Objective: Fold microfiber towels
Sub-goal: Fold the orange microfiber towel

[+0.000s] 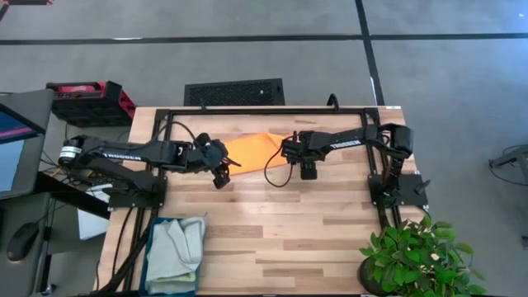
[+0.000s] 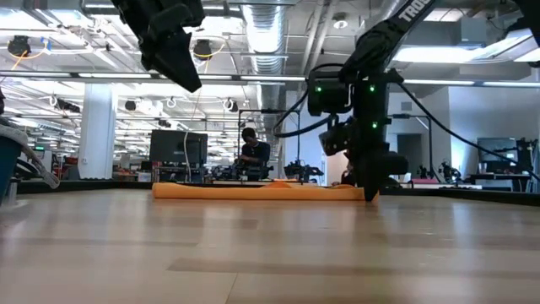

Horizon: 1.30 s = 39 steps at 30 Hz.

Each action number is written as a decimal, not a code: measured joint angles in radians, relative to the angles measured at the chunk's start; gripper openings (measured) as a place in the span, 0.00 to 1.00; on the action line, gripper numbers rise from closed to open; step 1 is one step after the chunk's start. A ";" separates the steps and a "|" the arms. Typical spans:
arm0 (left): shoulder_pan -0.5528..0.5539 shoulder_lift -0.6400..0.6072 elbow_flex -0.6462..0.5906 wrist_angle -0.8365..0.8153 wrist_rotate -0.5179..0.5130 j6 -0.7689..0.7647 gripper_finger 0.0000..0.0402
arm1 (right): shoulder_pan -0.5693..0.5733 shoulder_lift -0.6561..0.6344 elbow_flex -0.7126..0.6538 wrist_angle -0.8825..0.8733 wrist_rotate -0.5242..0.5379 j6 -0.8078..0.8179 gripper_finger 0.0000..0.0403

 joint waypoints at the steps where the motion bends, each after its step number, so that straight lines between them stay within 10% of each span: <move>1: -0.004 -0.001 0.000 0.002 -0.003 0.000 0.37 | -0.002 0.000 0.000 -0.001 -0.005 0.000 0.55; 13: -0.027 -0.002 0.000 0.002 -0.007 -0.031 0.37 | -0.002 -0.001 -0.003 0.013 -0.003 0.008 0.04; 31: -0.074 -0.002 0.000 -0.003 0.020 -0.035 0.37 | 0.090 -0.001 0.252 -0.035 0.077 -0.079 0.01; 39: -0.094 -0.001 0.000 -0.004 0.020 -0.053 0.37 | 0.144 0.004 0.296 0.232 0.017 -0.211 0.01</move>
